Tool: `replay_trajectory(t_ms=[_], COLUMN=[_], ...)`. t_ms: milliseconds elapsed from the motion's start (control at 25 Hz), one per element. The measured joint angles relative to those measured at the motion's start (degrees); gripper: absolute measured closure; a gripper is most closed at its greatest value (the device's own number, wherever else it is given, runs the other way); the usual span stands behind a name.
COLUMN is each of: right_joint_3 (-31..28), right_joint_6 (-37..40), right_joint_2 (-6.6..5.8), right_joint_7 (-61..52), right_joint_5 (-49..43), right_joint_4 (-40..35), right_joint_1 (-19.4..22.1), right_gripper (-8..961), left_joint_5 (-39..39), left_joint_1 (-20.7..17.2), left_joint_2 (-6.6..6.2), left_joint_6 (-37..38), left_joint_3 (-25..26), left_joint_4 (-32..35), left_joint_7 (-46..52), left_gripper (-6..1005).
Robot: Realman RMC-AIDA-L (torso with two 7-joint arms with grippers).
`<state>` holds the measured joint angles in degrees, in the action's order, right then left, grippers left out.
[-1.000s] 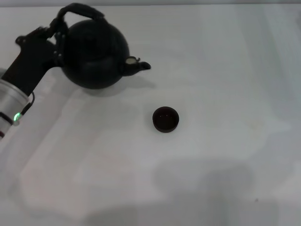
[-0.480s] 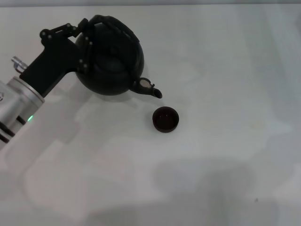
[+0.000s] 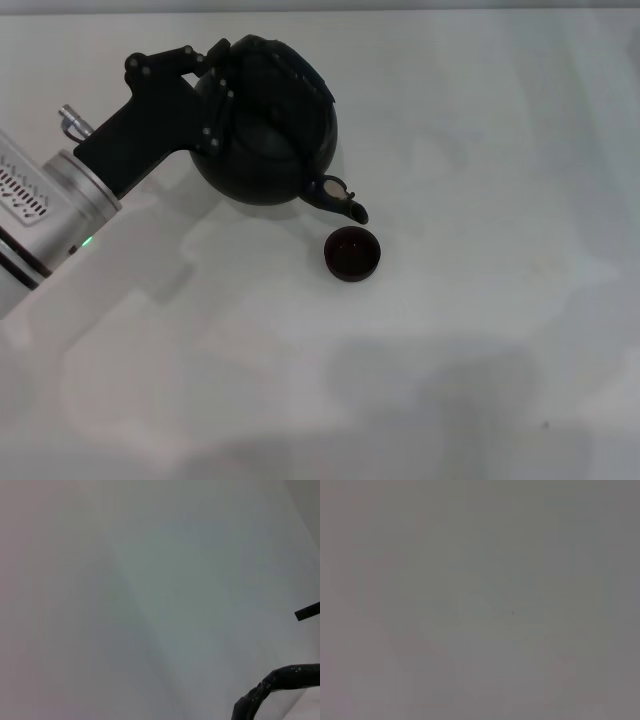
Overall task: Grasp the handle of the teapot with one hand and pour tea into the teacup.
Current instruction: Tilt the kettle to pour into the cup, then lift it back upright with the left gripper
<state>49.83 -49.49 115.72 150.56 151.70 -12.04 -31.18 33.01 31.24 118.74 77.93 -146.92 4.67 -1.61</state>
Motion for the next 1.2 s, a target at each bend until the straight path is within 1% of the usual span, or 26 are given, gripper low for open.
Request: replay_trajectory(t_ms=[720, 1200], right_joint_3=[0.00, 0.01], right_joint_6=[0.30, -0.01], right_joint_2=[-0.16, -0.06], right_joint_7=[0.00, 0.00], right_joint_5=[0.18, 0.17], right_joint_4=[-0.12, -0.22], right_joint_1=[-0.35, -0.67], right_gripper=[114, 114], left_joint_5=[-2.39, -2.89], left_joint_1=[0.27, 0.72], left_joint_2=[-0.27, -0.35], left_joint_6=[-0.16, -0.04], left_joint_3=[-0.04, -0.04], left_joint_4=[-1.84, -1.95], left_joint_7=[-0.24, -5.04], left_gripper=[889, 887])
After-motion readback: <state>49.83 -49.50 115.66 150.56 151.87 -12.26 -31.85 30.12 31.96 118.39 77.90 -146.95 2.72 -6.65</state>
